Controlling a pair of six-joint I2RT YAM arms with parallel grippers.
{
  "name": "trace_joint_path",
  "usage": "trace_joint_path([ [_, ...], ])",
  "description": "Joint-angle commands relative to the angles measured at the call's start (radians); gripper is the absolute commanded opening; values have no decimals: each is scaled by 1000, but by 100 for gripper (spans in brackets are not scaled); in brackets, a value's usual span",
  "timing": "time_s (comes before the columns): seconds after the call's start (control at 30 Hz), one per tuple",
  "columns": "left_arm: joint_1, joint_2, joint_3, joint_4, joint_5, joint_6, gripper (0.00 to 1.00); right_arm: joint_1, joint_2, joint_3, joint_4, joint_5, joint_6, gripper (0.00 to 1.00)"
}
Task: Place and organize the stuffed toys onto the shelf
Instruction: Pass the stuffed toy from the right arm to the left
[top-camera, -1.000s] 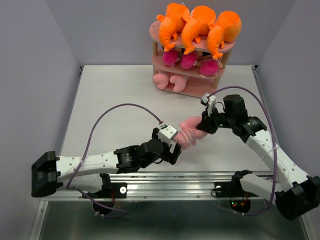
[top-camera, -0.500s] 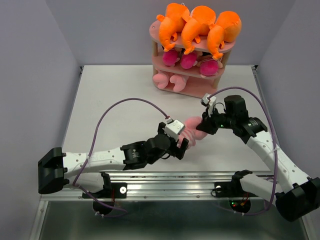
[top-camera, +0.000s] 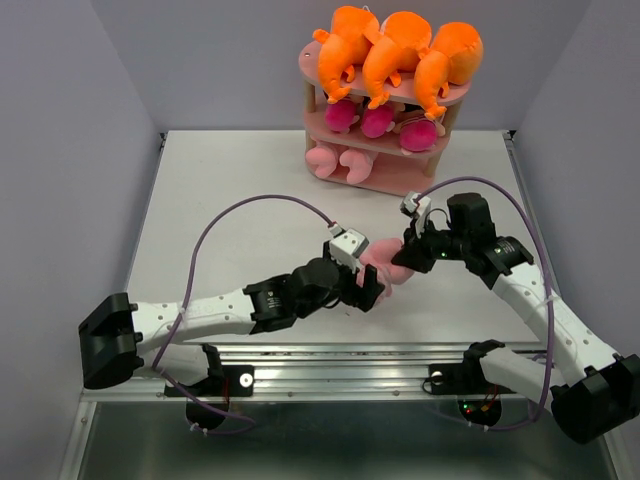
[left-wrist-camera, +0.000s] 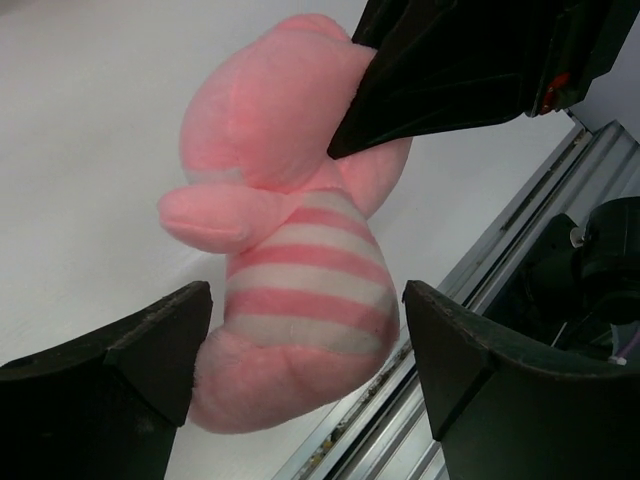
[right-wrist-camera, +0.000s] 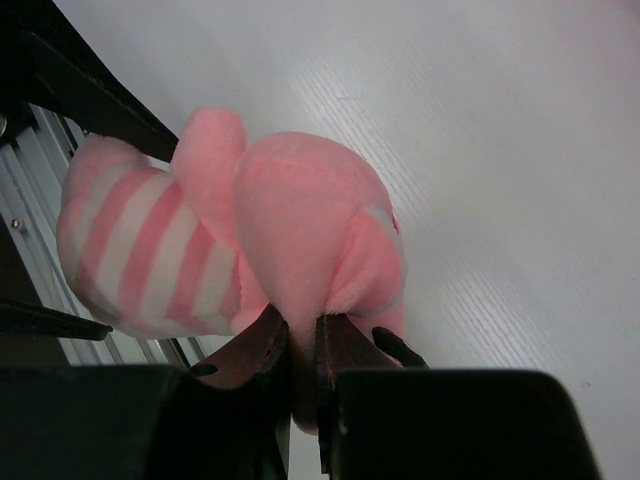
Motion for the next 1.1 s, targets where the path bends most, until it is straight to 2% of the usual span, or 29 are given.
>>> trace_joint_path([
  [0.0, 14, 21, 5, 85, 43, -18, 80, -4, -21, 12, 32, -37, -7, 1],
  [0.03, 15, 28, 8, 87, 52, -15, 70, -4, -21, 14, 34, -37, -7, 1],
  [0.13, 20, 58, 26, 87, 75, -1, 61, -4, -17, 14, 34, -34, -9, 1],
  [0.17, 21, 71, 29, 79, 77, 2, 46, -4, -15, 15, 34, -28, -7, 1],
  [0.3, 23, 90, 41, 73, 97, 12, 26, -4, -12, 18, 35, -17, -5, 1],
  [0.33, 24, 91, 40, 72, 100, 15, 15, -4, -12, 15, 35, -16, -5, 1],
  [0.4, 26, 93, 37, 72, 106, 19, 2, -4, -11, 14, 37, -14, -5, 1],
  [0.8, 35, 70, 11, 99, 194, 80, 0, -4, -30, 6, 39, 16, -7, 1],
  [1.07, 44, 62, -12, 133, 246, 101, 0, -4, -30, 5, 40, 58, -2, 6],
])
